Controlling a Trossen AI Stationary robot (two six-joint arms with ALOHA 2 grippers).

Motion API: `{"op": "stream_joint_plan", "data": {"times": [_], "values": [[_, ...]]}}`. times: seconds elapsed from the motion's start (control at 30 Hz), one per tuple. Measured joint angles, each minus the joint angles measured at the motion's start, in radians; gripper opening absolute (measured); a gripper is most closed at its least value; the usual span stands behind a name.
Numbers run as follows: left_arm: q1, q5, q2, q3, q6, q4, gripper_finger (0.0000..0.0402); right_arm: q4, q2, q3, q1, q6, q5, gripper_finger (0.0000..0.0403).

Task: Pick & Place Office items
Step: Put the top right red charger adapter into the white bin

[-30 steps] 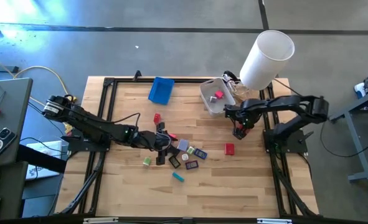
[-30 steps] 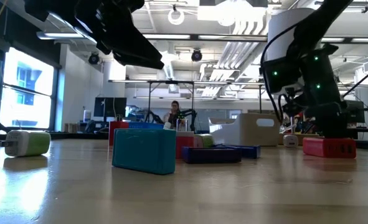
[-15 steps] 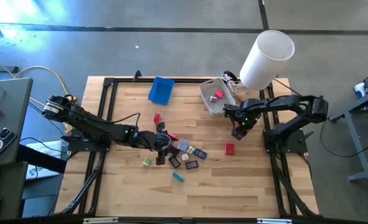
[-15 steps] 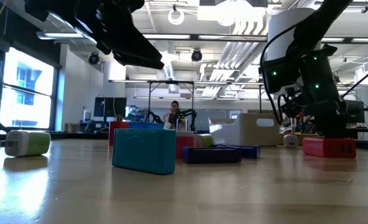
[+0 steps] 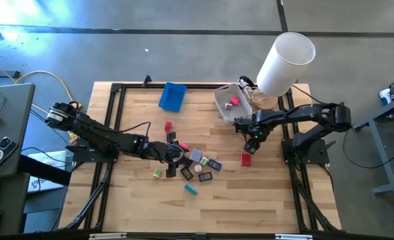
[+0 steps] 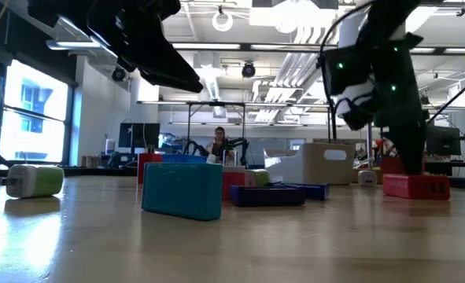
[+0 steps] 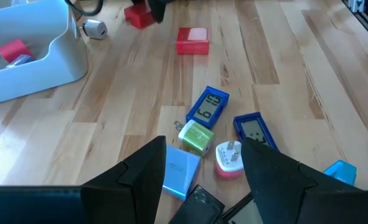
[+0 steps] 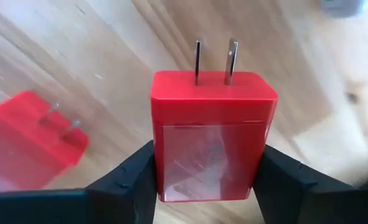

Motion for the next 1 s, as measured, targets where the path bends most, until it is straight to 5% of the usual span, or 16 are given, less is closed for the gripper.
{"op": "stream_joint_plan", "data": {"times": [0.4,0.7,1.0], "values": [[0.000,0.000,0.000,0.000,0.004,-0.010,0.0201,-0.037,-0.002,0.339,0.040,-0.104,0.151,0.0194],[0.000,0.020,0.000,0.000,-0.063,-0.019,0.0201,0.227,0.022,0.428,-0.172,-0.259,0.116,0.0194],[0.000,0.115,0.000,0.000,-0.067,-0.022,0.0201,0.313,0.230,0.427,-0.343,-0.240,0.137,0.0195]]}}
